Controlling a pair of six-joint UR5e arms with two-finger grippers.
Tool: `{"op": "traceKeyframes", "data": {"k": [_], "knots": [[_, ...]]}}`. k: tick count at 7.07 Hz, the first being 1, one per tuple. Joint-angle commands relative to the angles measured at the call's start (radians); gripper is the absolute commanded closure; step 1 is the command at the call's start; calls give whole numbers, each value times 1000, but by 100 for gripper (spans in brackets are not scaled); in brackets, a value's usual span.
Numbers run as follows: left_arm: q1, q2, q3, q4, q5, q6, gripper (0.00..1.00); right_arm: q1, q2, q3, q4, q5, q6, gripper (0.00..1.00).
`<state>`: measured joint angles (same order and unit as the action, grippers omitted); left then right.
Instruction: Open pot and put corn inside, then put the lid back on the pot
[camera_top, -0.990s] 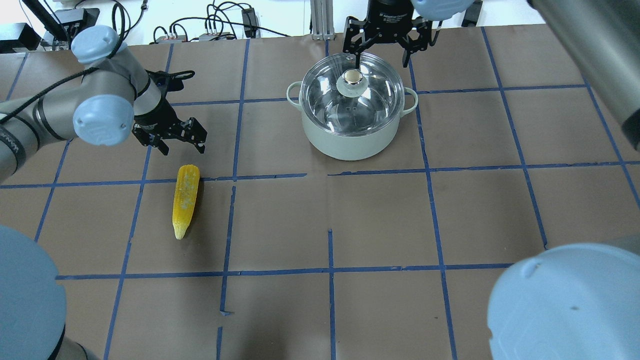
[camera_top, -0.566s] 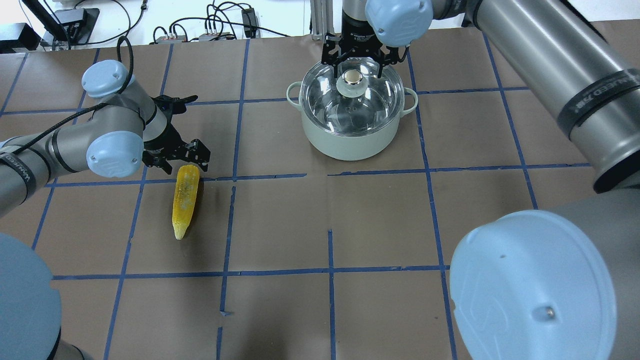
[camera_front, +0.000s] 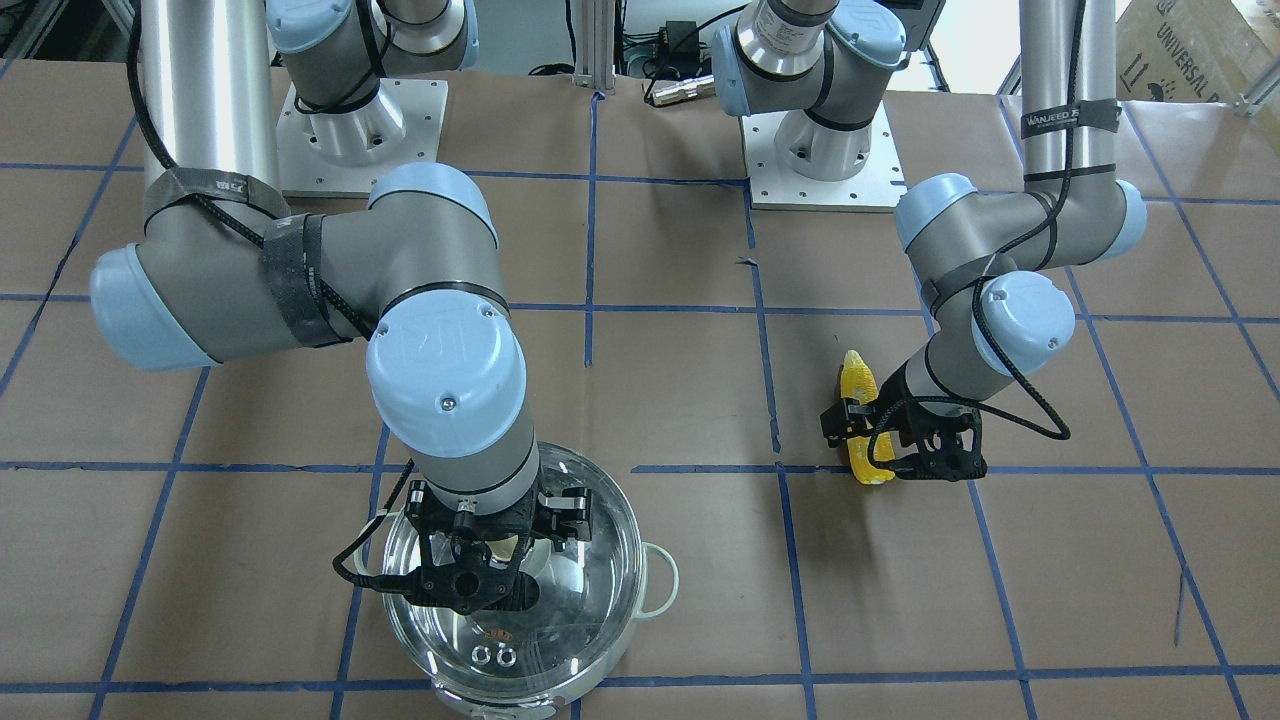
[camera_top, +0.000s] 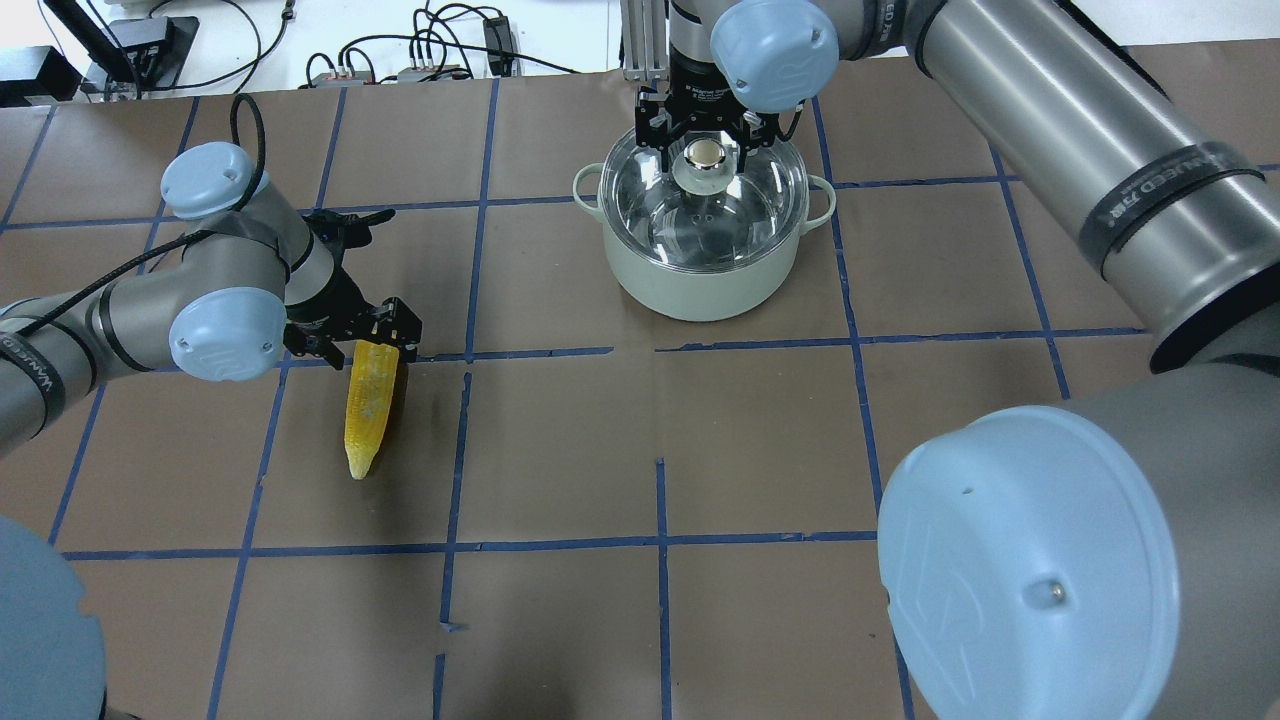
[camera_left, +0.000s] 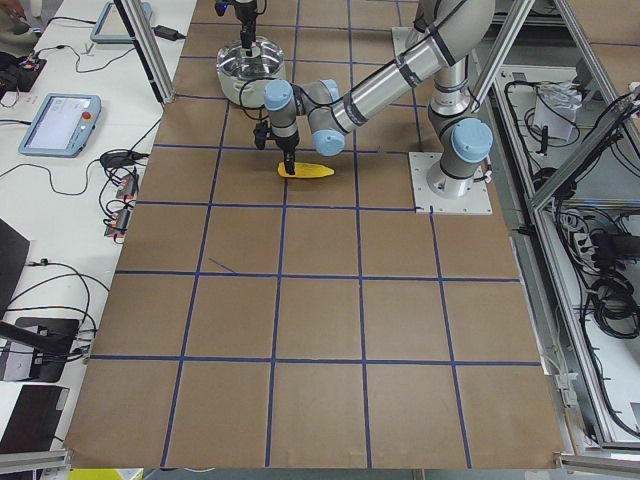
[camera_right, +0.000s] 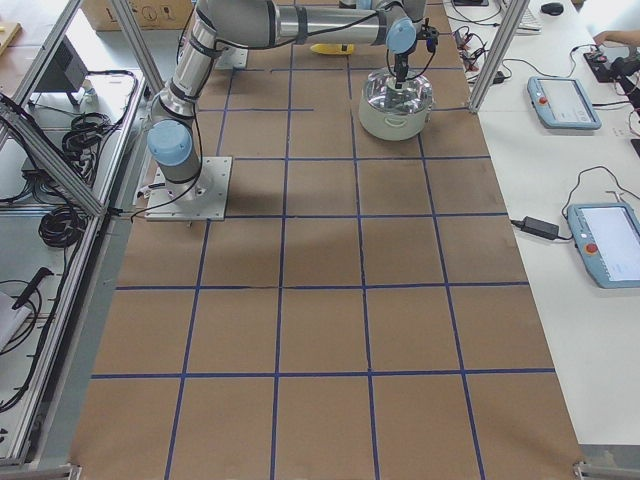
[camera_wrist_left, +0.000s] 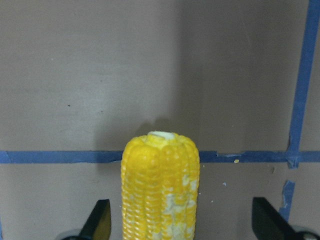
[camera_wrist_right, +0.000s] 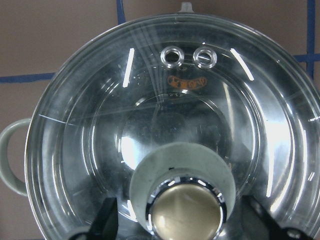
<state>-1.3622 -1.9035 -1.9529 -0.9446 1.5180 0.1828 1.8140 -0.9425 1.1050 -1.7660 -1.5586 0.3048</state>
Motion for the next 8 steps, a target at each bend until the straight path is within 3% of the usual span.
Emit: {"op": "traceKeyframes", "data": {"k": [1, 2, 3, 4, 5, 6, 8], "knots": [[3, -9, -62, 134, -4, 15, 2, -2, 1, 1, -6, 0, 0, 44], [3, -14, -76, 167, -4, 12, 2, -1, -2, -2, -7, -3, 0, 57], [3, -6, -77, 167, -1, 15, 10, -1, -10, -2, -1, -1, 2, 69], [3, 0, -77, 168, 2, 21, 61, -2, -19, -11, -3, 0, 0, 71], [5, 1, -77, 168, 2, 41, 92, -5, -38, -46, 22, 3, -4, 71], [3, 4, -75, 168, 2, 59, 97, -16, -61, -71, 107, 0, -18, 71], [-2, 43, -57, 167, 17, 61, 99, -121, -102, -60, 157, -3, -210, 75]]}}
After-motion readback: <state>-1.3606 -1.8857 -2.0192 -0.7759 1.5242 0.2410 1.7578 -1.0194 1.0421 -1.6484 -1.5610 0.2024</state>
